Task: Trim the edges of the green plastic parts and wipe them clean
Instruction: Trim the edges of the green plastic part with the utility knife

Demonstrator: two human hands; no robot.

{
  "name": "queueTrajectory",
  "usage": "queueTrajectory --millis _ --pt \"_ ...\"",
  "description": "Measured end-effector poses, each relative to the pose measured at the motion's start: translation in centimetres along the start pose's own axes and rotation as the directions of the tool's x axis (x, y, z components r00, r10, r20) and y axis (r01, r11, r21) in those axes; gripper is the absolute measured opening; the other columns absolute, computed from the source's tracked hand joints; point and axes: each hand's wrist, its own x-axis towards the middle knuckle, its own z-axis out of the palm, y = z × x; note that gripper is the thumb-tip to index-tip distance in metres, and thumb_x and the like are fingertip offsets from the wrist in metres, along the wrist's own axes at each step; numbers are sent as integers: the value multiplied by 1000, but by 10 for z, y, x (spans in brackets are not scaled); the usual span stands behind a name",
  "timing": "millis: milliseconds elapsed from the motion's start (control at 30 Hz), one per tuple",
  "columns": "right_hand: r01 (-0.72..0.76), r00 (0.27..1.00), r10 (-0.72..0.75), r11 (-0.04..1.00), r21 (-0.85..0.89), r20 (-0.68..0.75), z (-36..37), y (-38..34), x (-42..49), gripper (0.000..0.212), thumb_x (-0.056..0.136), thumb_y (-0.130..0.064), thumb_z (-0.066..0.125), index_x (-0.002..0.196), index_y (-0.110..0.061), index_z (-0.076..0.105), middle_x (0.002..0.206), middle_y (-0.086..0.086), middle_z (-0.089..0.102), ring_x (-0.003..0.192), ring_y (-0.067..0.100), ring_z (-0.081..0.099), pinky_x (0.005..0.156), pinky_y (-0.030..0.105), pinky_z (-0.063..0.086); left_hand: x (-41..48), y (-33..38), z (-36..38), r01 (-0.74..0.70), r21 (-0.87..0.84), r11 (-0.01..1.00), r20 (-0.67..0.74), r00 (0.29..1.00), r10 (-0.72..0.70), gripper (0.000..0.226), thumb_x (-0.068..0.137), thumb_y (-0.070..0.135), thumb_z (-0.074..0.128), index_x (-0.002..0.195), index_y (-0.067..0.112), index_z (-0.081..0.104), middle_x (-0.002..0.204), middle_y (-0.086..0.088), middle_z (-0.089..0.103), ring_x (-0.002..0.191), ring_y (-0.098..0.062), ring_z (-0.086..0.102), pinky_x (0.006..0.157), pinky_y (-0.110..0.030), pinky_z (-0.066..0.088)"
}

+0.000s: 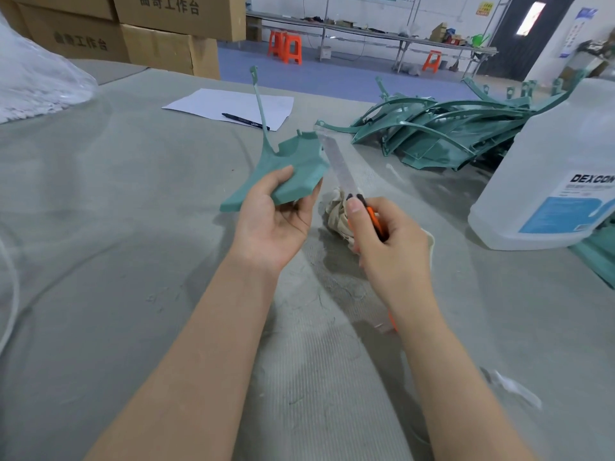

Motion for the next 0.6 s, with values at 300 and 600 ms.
queueTrajectory --millis 300,600 --pt "2 1000 -1 999 -44 22 1 -2 -1 31 94 -50 53 84 -22 63 61 5 59 62 27 58 65 47 52 0 0 2 12 -26 1000 14 1000 -12 37 93 3 52 129 0 54 114 -15 62 107 -28 60 44 -18 51" --pt "77 991 -75 997 -9 109 4 -8 -5 25 95 -43 55 78 -27 62 54 -6 49 50 11 50 52 36 45 2 1 -1 16 -30 999 20 1000 -15 19 93 7 53 111 2 58 106 -11 62 84 -20 63 45 -17 51"
